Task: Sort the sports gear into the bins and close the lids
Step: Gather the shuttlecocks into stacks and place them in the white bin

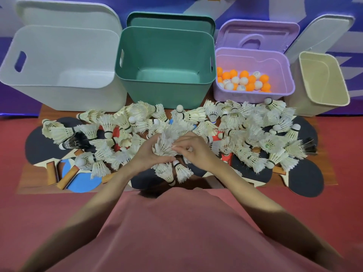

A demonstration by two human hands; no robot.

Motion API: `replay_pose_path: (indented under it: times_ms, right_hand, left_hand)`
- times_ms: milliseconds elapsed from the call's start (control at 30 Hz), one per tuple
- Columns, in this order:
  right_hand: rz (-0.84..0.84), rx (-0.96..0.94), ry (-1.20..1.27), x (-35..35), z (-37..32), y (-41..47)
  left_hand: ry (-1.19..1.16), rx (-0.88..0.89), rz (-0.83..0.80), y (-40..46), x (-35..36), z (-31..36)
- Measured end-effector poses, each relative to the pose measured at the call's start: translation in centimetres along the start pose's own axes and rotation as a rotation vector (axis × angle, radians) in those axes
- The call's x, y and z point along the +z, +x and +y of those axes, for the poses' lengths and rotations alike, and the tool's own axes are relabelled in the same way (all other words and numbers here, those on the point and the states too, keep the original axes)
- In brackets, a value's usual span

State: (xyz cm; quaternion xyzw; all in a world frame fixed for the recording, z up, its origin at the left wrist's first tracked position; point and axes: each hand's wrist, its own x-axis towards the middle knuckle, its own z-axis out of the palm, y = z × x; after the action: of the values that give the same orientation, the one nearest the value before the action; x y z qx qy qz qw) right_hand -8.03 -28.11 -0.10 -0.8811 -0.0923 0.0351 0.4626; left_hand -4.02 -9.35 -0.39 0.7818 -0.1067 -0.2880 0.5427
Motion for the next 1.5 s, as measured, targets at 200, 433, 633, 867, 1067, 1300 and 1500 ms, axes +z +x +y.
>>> replay_pose_path:
  times_ms: [200,433,633,867,1067,1300,1500]
  right_hand:
    - [0.062,0.11,0.04,-0.6,-0.9,0.5]
    - [0.077,0.509,-0.339,-1.0,2.8,1.2]
    - [-0.03,0.575,-0.557,0.5,3.8,1.9]
    - [-0.024,0.473,-0.507,-0.6,4.9,2.2]
    - [-0.009,0.353,-0.605,0.0,5.7,2.7]
    - [0.242,0.358,-0.397,-0.8,4.9,3.2]
    - [0.346,0.334,-0.2,-2.2,3.8,3.3]
  left_hand:
    - [-0.158,-0.137,0.207,-0.6,-1.2,-1.0]
    - [-0.257,-0.172,0.323,-1.9,-2.9,-1.5]
    - [-0.294,-0.171,0.325,-2.2,-3.0,-1.2]
    - [-0.249,-0.138,0.298,-1.6,-2.9,-0.2]
    - [-0.153,-0.104,0.278,-1.5,-3.3,0.0]
    - [-0.066,-0.082,0.292,-1.7,-4.5,-0.8]
    - [-0.057,-0.085,0.336,-1.8,-4.4,-0.7]
